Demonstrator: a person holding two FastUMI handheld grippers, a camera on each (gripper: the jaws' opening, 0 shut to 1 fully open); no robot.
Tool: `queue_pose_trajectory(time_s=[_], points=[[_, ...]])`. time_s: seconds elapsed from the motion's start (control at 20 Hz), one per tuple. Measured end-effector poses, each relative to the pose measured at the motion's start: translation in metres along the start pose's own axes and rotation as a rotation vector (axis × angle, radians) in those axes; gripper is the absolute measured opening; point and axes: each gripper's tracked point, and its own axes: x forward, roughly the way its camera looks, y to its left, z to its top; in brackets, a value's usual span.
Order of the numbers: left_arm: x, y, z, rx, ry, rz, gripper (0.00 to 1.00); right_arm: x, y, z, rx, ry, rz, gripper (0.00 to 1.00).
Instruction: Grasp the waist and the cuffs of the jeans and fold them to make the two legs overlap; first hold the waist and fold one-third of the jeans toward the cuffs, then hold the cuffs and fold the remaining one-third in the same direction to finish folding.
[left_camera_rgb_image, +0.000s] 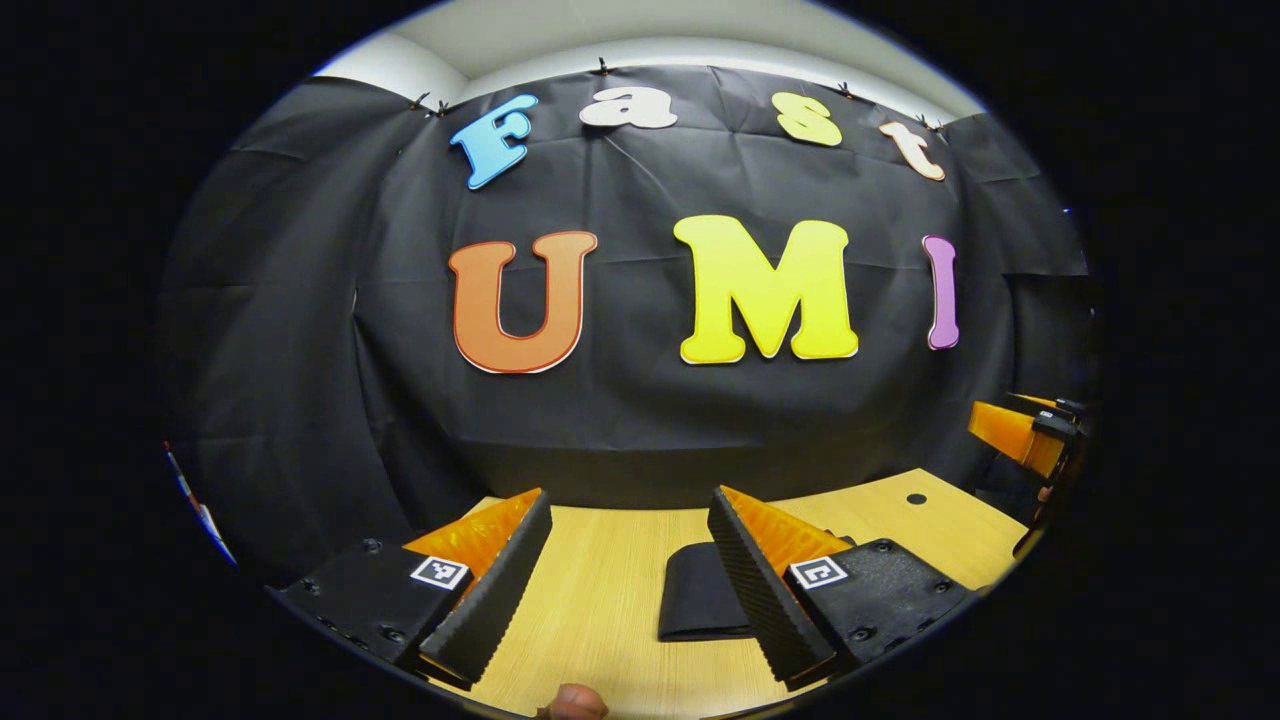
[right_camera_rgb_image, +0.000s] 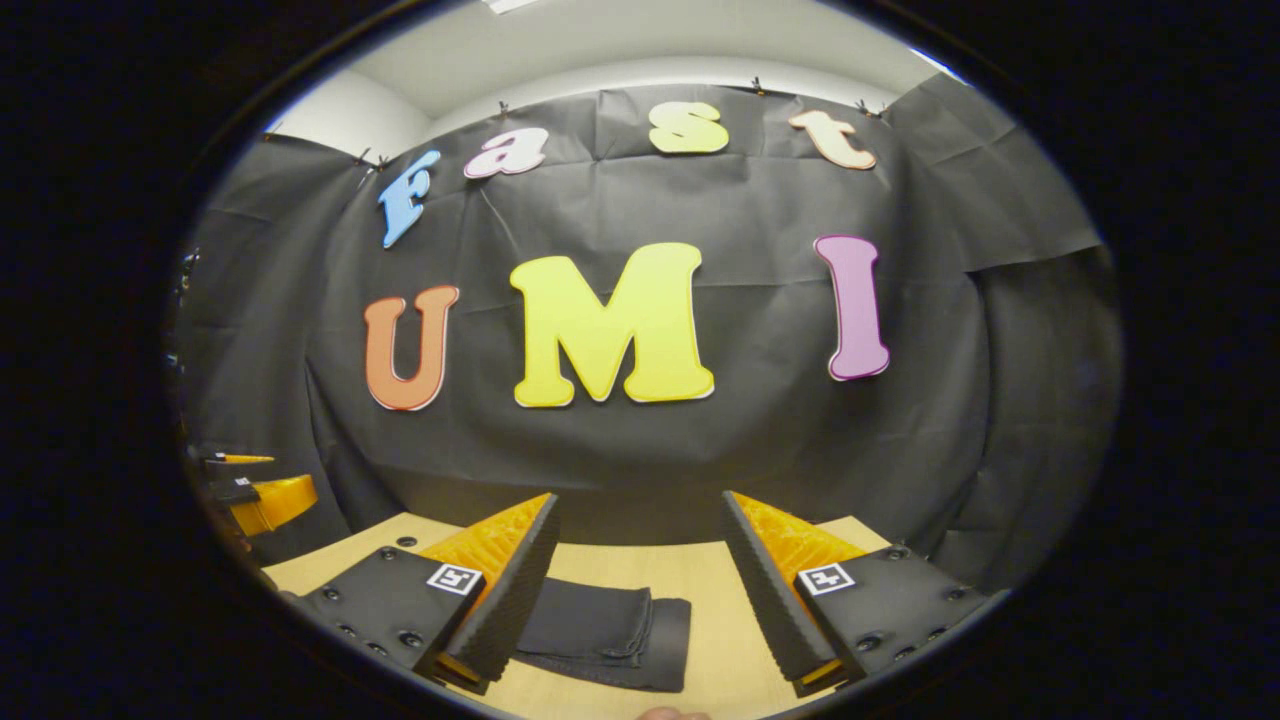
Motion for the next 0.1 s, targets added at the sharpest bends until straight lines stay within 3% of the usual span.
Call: queue_pose_trajectory(time_s=[0.1], points=[[0.0007, -0.0008, 0.0002, 0.003, -0.003, -0.003, 1.0, -0.0006, -0.0006, 0.0011, -0.007, -0.001, -0.003, 0.99]])
